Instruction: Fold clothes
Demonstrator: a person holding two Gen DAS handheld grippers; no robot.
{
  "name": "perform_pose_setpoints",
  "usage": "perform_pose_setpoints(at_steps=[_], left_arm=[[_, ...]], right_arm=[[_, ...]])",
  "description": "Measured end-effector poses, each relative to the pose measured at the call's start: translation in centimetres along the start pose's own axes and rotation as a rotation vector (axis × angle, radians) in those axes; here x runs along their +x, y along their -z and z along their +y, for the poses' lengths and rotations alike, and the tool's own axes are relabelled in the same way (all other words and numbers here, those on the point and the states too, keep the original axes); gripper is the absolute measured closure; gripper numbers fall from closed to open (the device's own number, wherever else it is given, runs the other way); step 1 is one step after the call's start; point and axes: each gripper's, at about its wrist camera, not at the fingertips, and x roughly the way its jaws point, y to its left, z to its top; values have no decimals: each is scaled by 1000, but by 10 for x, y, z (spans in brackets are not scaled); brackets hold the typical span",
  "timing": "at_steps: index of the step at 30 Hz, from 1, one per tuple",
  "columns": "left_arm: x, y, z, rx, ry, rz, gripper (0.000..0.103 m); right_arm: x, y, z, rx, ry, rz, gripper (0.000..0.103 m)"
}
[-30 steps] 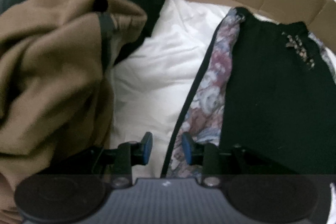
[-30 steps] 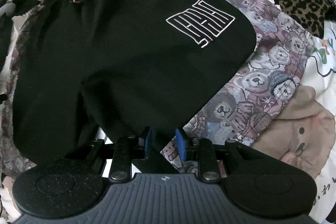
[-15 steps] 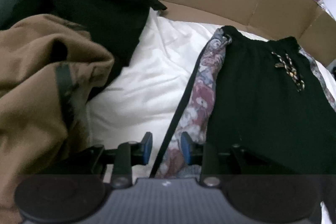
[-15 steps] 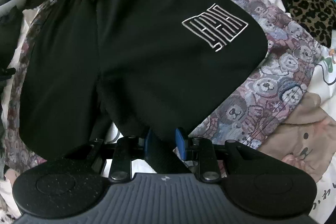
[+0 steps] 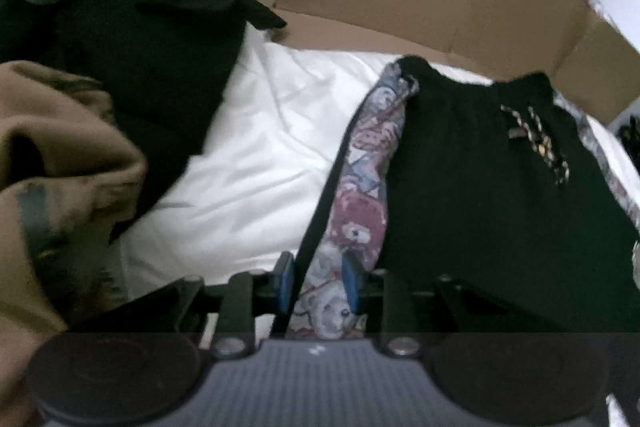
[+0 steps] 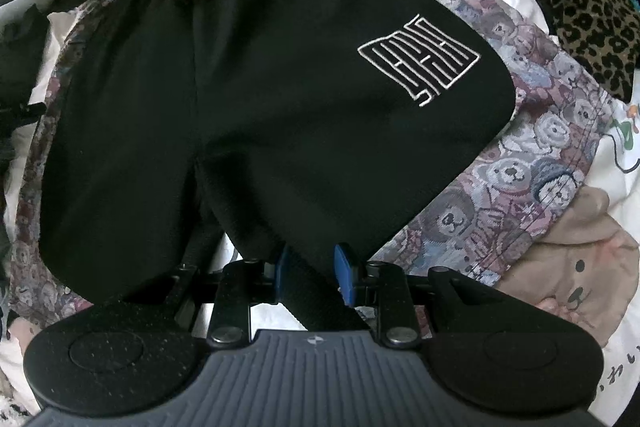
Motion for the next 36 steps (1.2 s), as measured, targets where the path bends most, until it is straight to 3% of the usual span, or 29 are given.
perform_pose_setpoints(at_steps=[3, 4, 5, 8, 19, 25, 28, 36], left_arm=[[9, 1, 0, -2, 15, 14, 76], [11, 1, -1, 10, 7, 13, 82], [13, 1, -1, 21, -3, 14, 94], [14, 0, 0, 29, -56, 7, 97], [-4, -3, 8, 43, -117, -24, 95], [-17, -14, 9, 14, -77, -60, 92], [-12, -21, 4, 30, -63, -60, 86], [25, -30, -6, 58, -55, -35, 86]], right_arm=[[0, 0, 4, 6, 0, -4, 71], [-1, -1, 5, 5, -3, -8, 71], [-1, -1, 6, 4, -4, -13, 71], [-2, -4, 5, 18, -4, -17, 71], [1, -1, -7, 35, 8, -8, 71], [3, 0, -12, 43, 3, -10, 71], [4, 0, -15, 48, 0, -10, 71], [-1, -8, -24, 28, 22, -17, 71]])
